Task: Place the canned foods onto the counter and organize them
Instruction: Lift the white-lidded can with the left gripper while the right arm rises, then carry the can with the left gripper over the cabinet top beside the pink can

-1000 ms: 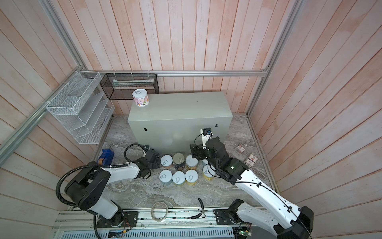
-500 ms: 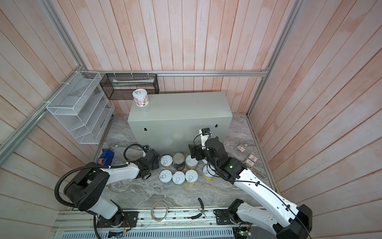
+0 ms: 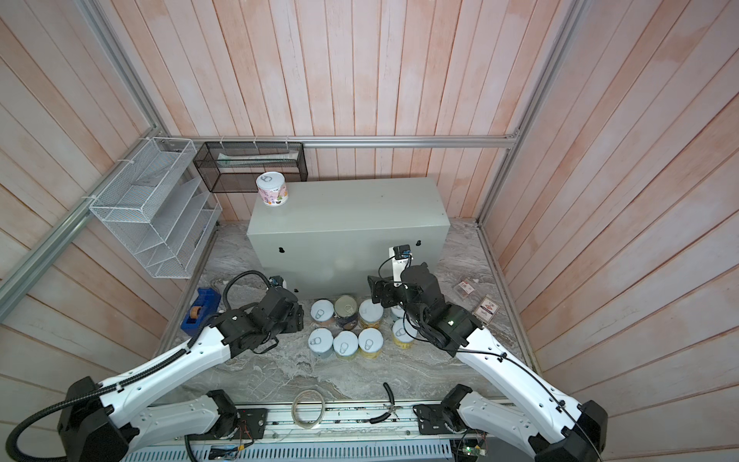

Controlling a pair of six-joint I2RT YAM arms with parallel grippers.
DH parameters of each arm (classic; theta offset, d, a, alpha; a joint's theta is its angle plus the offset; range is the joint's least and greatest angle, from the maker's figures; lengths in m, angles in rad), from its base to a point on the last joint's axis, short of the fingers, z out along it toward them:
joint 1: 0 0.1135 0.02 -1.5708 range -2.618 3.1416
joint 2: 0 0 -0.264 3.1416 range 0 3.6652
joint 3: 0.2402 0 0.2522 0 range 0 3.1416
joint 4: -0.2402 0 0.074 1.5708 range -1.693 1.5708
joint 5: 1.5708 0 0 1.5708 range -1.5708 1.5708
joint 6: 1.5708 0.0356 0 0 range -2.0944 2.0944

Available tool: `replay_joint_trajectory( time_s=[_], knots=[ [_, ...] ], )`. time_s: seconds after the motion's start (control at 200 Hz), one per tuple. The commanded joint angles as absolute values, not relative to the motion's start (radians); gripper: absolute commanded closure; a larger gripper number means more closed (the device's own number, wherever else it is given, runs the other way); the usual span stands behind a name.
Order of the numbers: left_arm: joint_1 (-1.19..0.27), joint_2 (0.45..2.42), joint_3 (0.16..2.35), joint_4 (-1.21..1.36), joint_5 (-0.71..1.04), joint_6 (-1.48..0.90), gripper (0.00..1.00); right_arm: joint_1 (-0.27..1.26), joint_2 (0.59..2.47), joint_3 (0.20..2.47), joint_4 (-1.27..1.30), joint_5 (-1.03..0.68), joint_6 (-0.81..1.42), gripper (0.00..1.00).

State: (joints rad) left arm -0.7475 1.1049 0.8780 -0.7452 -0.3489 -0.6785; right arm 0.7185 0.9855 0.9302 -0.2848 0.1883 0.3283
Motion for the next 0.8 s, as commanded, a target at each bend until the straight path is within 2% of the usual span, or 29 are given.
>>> replay_joint_trajectory(
  time_s=[0.0,0.35,0.56,0.795],
  knots=[
    [-0.750,1.056,0.984,-0.928,-0.355,-0.697,1.00,0.709,0.979,0.977,-0.262,0.181,0.299,0.13],
    [-0.749,1.097,1.360,-1.183,-0.340,-0.619,1.00,0.688,0.978,1.046,-0.275,0.176,0.256,0.13],
    [-0.743,1.205,1.615,-1.255,-0.395,-0.537,1.00,0.667,0.977,1.086,-0.263,0.181,0.232,0.13],
    [-0.685,1.346,1.888,-1.322,-0.368,-0.429,1.00,0.647,1.032,1.185,-0.301,0.184,0.194,0.13]
  ],
)
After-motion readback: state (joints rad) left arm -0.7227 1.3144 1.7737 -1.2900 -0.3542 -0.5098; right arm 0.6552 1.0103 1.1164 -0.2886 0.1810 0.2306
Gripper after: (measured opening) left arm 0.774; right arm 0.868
